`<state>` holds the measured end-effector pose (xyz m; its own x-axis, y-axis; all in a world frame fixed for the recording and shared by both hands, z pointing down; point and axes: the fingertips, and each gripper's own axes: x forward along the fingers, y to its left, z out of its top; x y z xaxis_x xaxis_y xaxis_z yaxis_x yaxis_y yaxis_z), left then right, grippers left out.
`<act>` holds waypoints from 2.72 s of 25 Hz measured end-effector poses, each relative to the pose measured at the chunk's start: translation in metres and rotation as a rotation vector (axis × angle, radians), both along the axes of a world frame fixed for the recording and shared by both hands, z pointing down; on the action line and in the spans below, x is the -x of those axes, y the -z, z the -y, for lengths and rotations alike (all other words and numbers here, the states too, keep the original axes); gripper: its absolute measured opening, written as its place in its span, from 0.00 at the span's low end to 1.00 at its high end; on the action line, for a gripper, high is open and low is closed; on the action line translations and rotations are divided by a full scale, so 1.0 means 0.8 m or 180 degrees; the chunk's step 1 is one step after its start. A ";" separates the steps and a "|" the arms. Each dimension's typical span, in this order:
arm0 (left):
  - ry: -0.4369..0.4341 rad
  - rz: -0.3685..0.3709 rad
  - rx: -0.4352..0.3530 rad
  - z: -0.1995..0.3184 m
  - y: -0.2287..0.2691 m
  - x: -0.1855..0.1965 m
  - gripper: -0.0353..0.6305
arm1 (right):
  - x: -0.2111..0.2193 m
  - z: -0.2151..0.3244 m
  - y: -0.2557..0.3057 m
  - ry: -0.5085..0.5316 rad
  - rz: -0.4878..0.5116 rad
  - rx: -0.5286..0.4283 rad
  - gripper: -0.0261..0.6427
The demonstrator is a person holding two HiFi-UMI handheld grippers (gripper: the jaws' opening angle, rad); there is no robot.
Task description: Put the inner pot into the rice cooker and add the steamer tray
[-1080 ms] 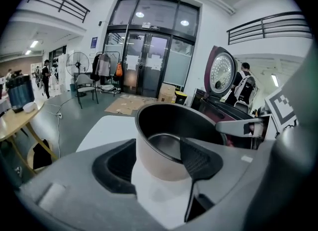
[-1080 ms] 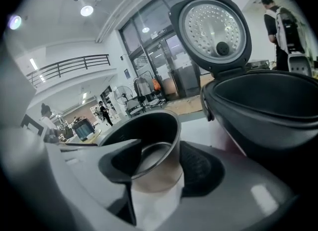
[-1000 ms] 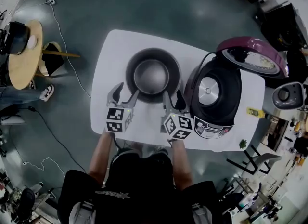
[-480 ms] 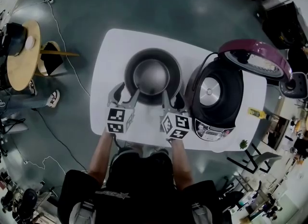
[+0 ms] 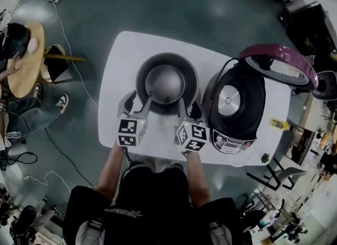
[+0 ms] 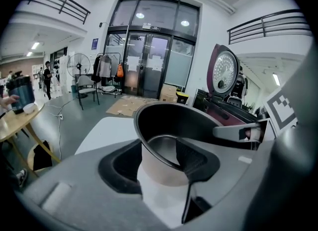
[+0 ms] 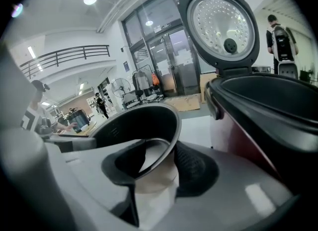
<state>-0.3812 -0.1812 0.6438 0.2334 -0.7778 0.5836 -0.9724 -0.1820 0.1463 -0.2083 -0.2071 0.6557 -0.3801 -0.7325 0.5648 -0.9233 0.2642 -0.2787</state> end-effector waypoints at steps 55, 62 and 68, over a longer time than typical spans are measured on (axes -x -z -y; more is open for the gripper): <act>-0.0888 -0.0255 -0.1286 -0.050 0.269 -0.260 0.37 | -0.267 -0.115 0.287 -0.1056 -0.0181 -0.1372 0.28; -0.0901 -0.0251 -0.1217 -0.034 0.265 -0.317 0.37 | -0.323 -0.100 0.282 -0.1074 -0.0173 -0.1295 0.28; -0.0786 -0.0215 -0.1083 -0.020 0.247 -0.346 0.37 | -0.353 -0.078 0.264 -0.0975 -0.0148 -0.1159 0.27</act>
